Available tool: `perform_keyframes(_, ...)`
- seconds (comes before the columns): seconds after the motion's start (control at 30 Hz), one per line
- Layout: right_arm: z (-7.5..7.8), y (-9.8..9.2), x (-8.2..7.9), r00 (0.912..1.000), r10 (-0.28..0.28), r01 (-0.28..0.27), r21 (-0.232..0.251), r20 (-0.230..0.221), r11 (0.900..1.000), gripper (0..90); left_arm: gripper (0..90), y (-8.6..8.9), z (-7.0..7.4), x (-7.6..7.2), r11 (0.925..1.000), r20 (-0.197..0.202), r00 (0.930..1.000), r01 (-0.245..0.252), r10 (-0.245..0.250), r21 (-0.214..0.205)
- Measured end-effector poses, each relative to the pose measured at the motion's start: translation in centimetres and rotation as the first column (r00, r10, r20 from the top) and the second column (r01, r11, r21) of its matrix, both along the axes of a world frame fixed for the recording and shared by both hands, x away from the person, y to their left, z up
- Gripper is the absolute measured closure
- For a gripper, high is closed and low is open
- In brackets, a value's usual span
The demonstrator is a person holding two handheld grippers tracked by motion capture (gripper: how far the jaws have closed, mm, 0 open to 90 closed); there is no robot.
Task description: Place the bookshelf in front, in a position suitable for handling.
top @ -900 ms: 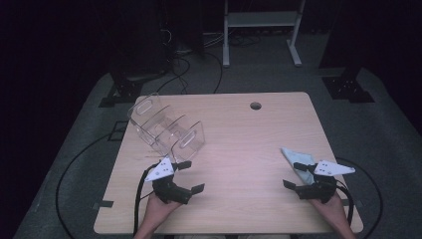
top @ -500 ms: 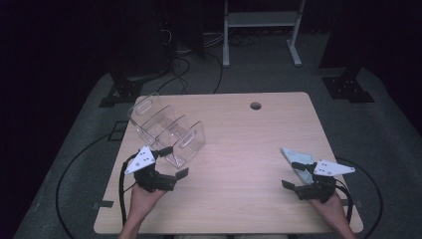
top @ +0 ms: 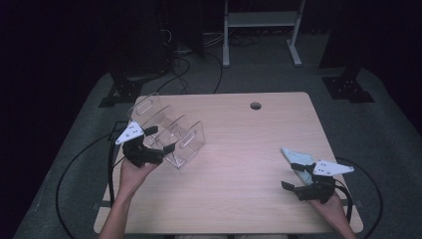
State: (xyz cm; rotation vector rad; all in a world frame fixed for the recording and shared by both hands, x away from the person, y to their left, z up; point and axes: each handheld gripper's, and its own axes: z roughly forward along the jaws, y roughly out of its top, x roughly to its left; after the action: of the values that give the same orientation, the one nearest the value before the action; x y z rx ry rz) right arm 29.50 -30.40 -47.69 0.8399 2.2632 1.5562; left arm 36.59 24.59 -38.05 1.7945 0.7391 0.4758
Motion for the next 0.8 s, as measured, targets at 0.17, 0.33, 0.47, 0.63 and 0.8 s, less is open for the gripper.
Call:
perform_keyframes(0.17,0.0,0.2,0.1,1.0000,0.009,-0.009,-0.008,-0.003,0.9999,16.6,0.3,0.4,-0.9,1.3,0.9995,-0.058,0.9983,-0.006,0.008,0.030)
perform_keyframes(0.33,-0.1,0.4,0.1,0.9998,0.016,-0.016,-0.013,-0.007,0.9998,16.6,0.3,-0.2,-1.3,1.5,0.9983,-0.083,0.9964,0.020,-0.015,0.055)
perform_keyframes(0.47,-0.3,0.7,0.2,0.9995,0.026,-0.026,-0.023,-0.018,0.9994,16.6,0.3,-0.4,-1.8,1.9,0.9967,-0.096,0.9954,0.009,-0.001,0.081)
perform_keyframes(0.63,-0.3,0.7,0.3,0.9995,0.025,-0.025,-0.022,-0.021,0.9994,16.6,0.5,-0.4,-2.0,2.3,0.9966,-0.104,0.9945,0.004,0.004,0.083)
perform_keyframes(0.8,-0.3,0.6,0.3,0.9996,0.021,-0.021,-0.023,-0.021,0.9995,16.6,3.6,-0.5,-2.2,2.4,0.9960,-0.105,0.9945,0.005,0.004,0.089)
